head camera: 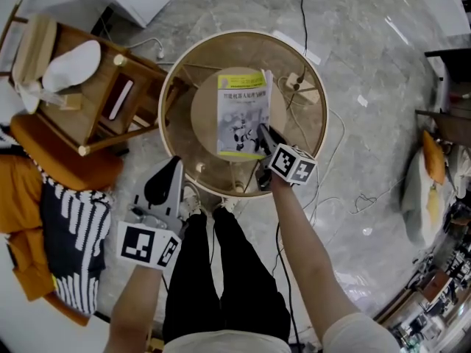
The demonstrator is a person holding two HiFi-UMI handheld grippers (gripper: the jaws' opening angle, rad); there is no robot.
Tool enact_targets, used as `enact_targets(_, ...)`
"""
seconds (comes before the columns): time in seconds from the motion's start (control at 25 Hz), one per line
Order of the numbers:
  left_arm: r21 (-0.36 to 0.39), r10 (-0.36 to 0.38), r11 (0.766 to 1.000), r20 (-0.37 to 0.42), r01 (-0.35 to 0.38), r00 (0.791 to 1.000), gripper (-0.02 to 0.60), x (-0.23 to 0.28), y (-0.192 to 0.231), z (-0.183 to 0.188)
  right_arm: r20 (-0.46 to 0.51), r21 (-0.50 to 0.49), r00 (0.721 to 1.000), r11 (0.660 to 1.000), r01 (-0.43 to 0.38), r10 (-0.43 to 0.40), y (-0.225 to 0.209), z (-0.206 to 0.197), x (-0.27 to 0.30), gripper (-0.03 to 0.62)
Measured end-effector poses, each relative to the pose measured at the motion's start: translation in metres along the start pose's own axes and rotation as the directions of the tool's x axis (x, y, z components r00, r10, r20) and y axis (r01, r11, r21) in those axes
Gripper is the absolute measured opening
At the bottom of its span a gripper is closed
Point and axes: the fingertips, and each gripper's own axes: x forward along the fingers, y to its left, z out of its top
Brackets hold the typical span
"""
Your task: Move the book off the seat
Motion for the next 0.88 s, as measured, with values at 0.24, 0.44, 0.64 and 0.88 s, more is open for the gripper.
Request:
enact_targets(0.24, 0.003, -0.007, 1.000, -0.006, 0.007, 1.000, 0.017, -0.002, 0.003, -0.004, -0.060, -0.023, 0.996, 0.998, 0.063, -0.065, -0.014, -0.015, 0.005, 0.089)
enact_targets(0.44, 0.004, -0.002, 1.000, -0.002, 0.002, 1.000, 0.017, -0.004, 0.008, -0.003, -0.099, -0.194, 0.980, 0.970, 0.150, -0.171, -0.027, -0.026, 0.003, 0.188)
enact_targets(0.64, 0.007, -0.003, 1.000, -0.001, 0.003, 1.000, 0.017, -0.005, 0.010, -0.001, -0.051, -0.335, 0.969, 0.918, 0.211, -0.241, -0.025, -0.026, -0.011, 0.264)
enact_targets(0.88, 0.013, -0.017, 1.000, 0.001, 0.017, 1.000, 0.017, -0.005, 0.005, 0.000, -0.041, -0.331, 0.974, 0.923, 0.196, -0.221, -0.015, -0.025, -0.010, 0.264)
